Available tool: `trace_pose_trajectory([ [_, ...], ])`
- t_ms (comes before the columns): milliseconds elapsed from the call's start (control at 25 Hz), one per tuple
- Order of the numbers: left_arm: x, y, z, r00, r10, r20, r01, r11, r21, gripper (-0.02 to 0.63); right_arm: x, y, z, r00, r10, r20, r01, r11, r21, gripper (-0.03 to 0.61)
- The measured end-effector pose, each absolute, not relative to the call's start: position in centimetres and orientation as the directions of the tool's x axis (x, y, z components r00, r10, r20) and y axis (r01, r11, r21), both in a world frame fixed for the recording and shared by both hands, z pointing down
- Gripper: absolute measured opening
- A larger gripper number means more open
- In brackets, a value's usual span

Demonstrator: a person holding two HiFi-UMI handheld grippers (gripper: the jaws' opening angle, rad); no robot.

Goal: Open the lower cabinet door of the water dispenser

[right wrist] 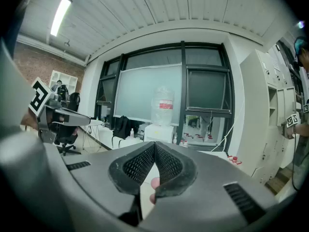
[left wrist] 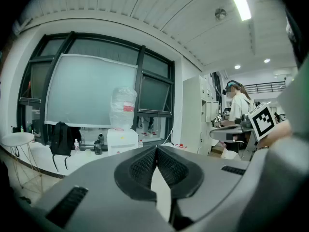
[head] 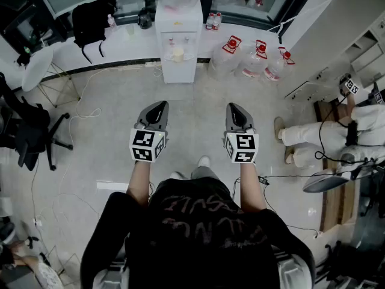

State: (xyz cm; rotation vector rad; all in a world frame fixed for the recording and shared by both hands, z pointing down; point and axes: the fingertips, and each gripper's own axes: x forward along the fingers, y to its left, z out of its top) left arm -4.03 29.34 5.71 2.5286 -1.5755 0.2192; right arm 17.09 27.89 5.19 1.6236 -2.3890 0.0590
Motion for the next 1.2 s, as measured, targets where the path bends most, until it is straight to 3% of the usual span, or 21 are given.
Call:
trace_pose_trajectory([
  [1200,-4.6,28.4,6.7,0.463,-0.855,0.234,-0.883,-0.467,0.040,0.012,15.9,26.8,5.7,-0.345,-0.914,0.212,-0.923,0.371,0.101,0.014],
])
